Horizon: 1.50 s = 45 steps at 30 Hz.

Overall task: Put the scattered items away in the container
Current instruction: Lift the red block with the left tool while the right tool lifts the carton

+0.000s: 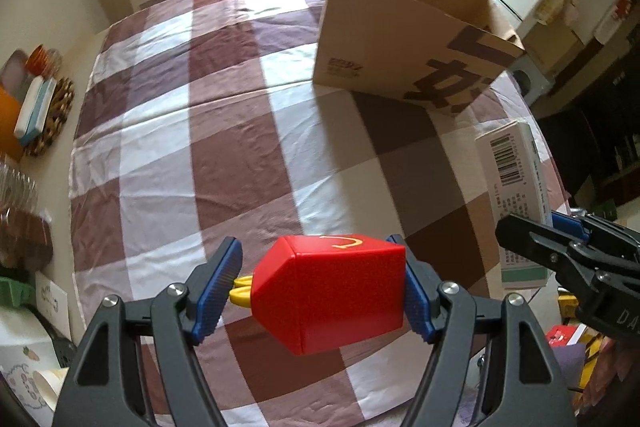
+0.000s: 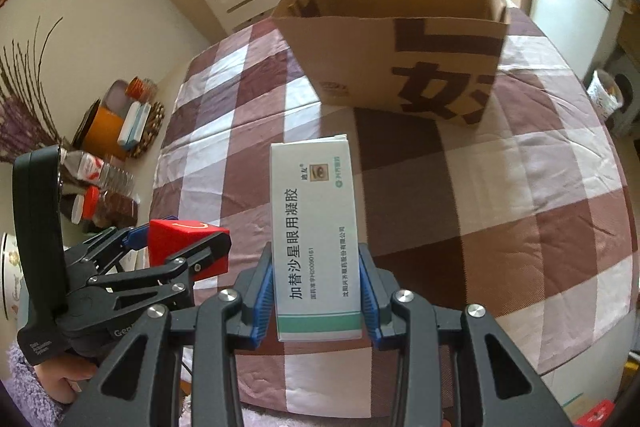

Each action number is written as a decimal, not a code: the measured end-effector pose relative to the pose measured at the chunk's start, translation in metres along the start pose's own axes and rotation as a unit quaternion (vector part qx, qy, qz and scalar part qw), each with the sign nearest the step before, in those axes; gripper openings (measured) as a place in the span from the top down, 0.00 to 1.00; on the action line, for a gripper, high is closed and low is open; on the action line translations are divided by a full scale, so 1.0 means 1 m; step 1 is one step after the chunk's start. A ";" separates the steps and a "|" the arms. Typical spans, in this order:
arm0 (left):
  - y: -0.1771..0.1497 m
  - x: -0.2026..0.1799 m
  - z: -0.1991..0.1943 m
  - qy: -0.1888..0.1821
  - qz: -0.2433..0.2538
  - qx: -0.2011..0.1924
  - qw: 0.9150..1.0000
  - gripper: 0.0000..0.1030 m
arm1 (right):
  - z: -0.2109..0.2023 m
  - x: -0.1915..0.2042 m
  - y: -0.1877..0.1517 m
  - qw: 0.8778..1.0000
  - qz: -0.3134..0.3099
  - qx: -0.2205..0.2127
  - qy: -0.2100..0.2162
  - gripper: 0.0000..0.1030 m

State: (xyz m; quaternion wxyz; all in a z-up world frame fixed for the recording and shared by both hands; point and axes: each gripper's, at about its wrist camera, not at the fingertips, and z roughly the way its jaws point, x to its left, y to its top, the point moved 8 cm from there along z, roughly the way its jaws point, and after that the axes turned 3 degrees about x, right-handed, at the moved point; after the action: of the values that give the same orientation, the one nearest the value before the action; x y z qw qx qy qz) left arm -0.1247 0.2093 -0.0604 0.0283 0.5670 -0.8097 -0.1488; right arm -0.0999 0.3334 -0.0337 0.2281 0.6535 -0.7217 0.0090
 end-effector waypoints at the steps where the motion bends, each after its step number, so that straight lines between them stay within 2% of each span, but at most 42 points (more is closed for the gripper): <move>1: 0.002 -0.004 0.000 -0.001 0.006 0.000 1.000 0.28 | -0.002 -0.002 0.000 1.000 0.003 -0.002 -0.002 0.64; 21: 0.020 -0.068 0.007 -0.023 0.087 0.008 0.996 0.28 | -0.029 -0.058 -0.009 0.996 0.073 -0.033 -0.030 0.64; 45: 0.036 -0.120 0.025 -0.035 0.116 0.023 0.992 0.28 | -0.034 -0.104 0.000 0.994 0.098 -0.031 -0.039 0.64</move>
State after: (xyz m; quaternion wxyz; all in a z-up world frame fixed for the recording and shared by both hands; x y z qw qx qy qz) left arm -0.1204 0.3368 -0.0599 0.0036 0.4644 -0.8736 -0.1456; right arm -0.0844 0.4418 -0.0392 0.2178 0.5721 -0.7905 -0.0169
